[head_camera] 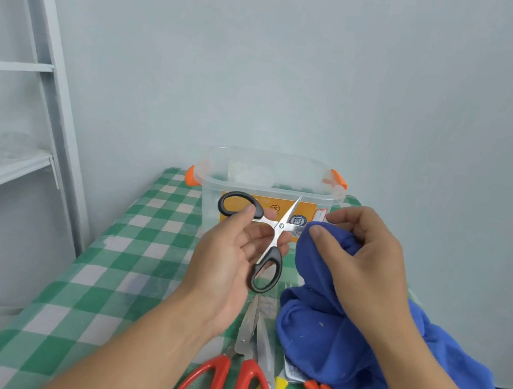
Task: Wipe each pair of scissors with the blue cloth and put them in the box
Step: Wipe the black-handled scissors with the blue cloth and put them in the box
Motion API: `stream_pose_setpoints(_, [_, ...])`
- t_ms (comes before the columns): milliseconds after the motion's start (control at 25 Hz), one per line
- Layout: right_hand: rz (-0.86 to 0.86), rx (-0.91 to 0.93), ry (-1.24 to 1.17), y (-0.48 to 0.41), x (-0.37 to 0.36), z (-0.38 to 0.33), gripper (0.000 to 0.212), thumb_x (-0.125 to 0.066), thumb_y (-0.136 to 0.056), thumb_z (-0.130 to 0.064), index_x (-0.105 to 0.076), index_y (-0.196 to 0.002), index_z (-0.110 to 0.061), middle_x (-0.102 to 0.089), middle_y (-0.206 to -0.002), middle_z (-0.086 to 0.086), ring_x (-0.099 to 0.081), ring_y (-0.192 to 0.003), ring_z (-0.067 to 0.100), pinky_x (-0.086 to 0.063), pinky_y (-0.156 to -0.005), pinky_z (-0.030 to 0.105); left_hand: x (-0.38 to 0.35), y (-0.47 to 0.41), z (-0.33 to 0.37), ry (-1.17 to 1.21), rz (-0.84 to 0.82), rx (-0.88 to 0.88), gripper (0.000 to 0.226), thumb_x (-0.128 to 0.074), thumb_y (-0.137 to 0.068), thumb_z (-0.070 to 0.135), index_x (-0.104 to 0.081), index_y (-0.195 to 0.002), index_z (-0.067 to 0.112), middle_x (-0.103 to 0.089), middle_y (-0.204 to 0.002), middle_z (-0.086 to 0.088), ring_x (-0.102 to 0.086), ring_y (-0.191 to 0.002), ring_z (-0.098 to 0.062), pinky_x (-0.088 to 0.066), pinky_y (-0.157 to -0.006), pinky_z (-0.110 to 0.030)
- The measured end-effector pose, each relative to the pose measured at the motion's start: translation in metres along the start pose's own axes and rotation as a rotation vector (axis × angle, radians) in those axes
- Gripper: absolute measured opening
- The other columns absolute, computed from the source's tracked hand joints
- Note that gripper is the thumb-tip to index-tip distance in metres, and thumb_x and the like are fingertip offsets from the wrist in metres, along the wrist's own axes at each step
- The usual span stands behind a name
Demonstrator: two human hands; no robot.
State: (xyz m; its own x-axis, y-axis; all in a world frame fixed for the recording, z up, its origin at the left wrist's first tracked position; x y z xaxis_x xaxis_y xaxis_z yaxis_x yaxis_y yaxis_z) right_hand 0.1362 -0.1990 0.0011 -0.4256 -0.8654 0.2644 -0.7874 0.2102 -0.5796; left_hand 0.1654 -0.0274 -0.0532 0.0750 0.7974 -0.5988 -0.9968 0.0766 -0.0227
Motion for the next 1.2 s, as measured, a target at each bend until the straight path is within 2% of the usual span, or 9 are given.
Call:
stream_pose_setpoints(160, [0.024, 0.134, 0.039, 0.007, -0.011, -0.012, 0.02, -0.077, -0.085, -0.013, -0.063, -0.085, -0.028, -0.067, -0.082, -0.018, -0.062, -0.083, -0.002, -0.044, -0.072, 0.009, -0.003, 0.001, -0.005, -0.07, -0.014, -0.017, 0.029, -0.048, -0.103, 0.027, -0.068, -0.112, 0.008, -0.07, -0.094, -0.016, -0.069, -0.097, -0.028, -0.051, -0.087, -0.038])
stream_pose_setpoints(200, [0.019, 0.193, 0.073, 0.009, -0.015, -0.017, 0.019, -0.077, -0.086, -0.013, -0.065, -0.086, -0.028, -0.066, -0.084, -0.015, -0.062, -0.083, 0.001, -0.046, -0.072, 0.013, -0.005, 0.002, -0.005, -0.079, -0.016, -0.031, 0.029, -0.048, -0.103, 0.026, -0.068, -0.113, 0.007, -0.07, -0.098, -0.018, -0.068, -0.096, -0.027, -0.051, -0.087, -0.038])
stream_pose_setpoints(280, [-0.03, 0.284, 0.165, 0.012, -0.028, -0.021, 0.008, -0.074, -0.088, -0.018, -0.07, -0.092, -0.024, -0.062, -0.089, -0.011, -0.06, -0.082, 0.008, -0.05, -0.072, 0.03, -0.009, 0.003, -0.005, -0.069, -0.035, -0.055, 0.03, -0.047, -0.104, 0.024, -0.066, -0.115, 0.003, -0.071, -0.101, -0.02, -0.069, -0.093, -0.024, -0.055, -0.085, -0.033])
stream_pose_setpoints(320, [-0.07, 0.308, 0.198, 0.014, -0.034, -0.022, 0.006, -0.071, -0.089, -0.02, -0.072, -0.095, -0.022, -0.06, -0.092, -0.009, -0.059, -0.081, 0.01, -0.05, -0.07, 0.034, -0.009, 0.004, -0.004, -0.06, -0.043, -0.064, 0.031, -0.046, -0.105, 0.023, -0.064, -0.117, 0.001, -0.071, -0.1, -0.02, -0.07, -0.092, -0.023, -0.057, -0.082, -0.029])
stream_pose_setpoints(480, [-0.229, 0.358, 0.195, 0.022, -0.048, -0.025, 0.016, -0.063, -0.087, -0.016, -0.075, -0.096, -0.018, -0.059, -0.095, -0.003, -0.059, -0.084, 0.015, -0.048, -0.07, 0.034, -0.004, 0.003, -0.001, -0.064, -0.027, -0.083, 0.031, -0.045, -0.106, 0.023, -0.063, -0.117, 0.0, -0.073, -0.091, -0.013, -0.071, -0.09, -0.022, -0.058, -0.078, -0.027])
stream_pose_setpoints(600, [-0.195, 0.387, 0.195, 0.02, -0.043, -0.026, 0.02, -0.062, -0.084, -0.011, -0.077, -0.096, -0.016, -0.061, -0.094, -0.001, -0.061, -0.082, 0.017, -0.051, -0.067, 0.039, -0.005, 0.004, 0.0, -0.071, -0.01, -0.085, 0.024, -0.047, -0.105, 0.022, -0.064, -0.107, 0.004, -0.074, -0.085, -0.009, -0.072, -0.086, -0.018, -0.057, -0.077, -0.028])
stream_pose_setpoints(840, [0.007, 0.478, 0.254, 0.018, -0.029, -0.033, 0.015, -0.066, -0.088, -0.007, -0.077, -0.097, -0.01, -0.063, -0.09, -0.002, -0.055, -0.075, 0.011, -0.044, -0.063, 0.026, -0.003, 0.001, 0.002, -0.088, -0.008, -0.07, 0.033, -0.05, -0.104, 0.021, -0.061, -0.121, -0.005, -0.073, -0.101, -0.017, -0.074, -0.092, -0.022, -0.058, -0.071, -0.024])
stream_pose_setpoints(1080, [-0.231, 0.384, 0.142, 0.021, -0.046, -0.024, 0.018, -0.056, -0.091, -0.007, -0.074, -0.094, -0.01, -0.063, -0.097, 0.0, -0.059, -0.088, 0.013, -0.046, -0.074, 0.026, 0.0, 0.0, 0.006, -0.08, 0.018, -0.101, 0.027, -0.05, -0.104, 0.021, -0.064, -0.111, -0.002, -0.069, -0.087, -0.011, -0.073, -0.084, -0.02, -0.058, -0.072, -0.023])
stream_pose_setpoints(1200, [-0.123, 0.44, 0.193, 0.019, -0.038, -0.029, 0.018, -0.057, -0.093, -0.008, -0.075, -0.096, -0.009, -0.062, -0.094, 0.001, -0.059, -0.085, 0.018, -0.045, -0.072, 0.025, -0.004, 0.003, 0.006, -0.096, -0.002, -0.095, 0.026, -0.048, -0.105, 0.019, -0.065, -0.107, -0.001, -0.073, -0.085, -0.01, -0.074, -0.083, -0.02, -0.059, -0.071, -0.024])
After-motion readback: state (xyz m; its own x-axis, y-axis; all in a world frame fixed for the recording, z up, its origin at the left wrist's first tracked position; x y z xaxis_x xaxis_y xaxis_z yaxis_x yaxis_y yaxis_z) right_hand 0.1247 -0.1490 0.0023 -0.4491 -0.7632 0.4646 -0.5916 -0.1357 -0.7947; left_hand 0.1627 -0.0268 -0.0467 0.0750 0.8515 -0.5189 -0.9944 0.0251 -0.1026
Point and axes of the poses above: each hand's wrist, its own y-axis away from the middle knuckle, its own x-axis out of the back of the hand, z = x × y, the point moved 10 cm from there along -y, towards the middle knuckle
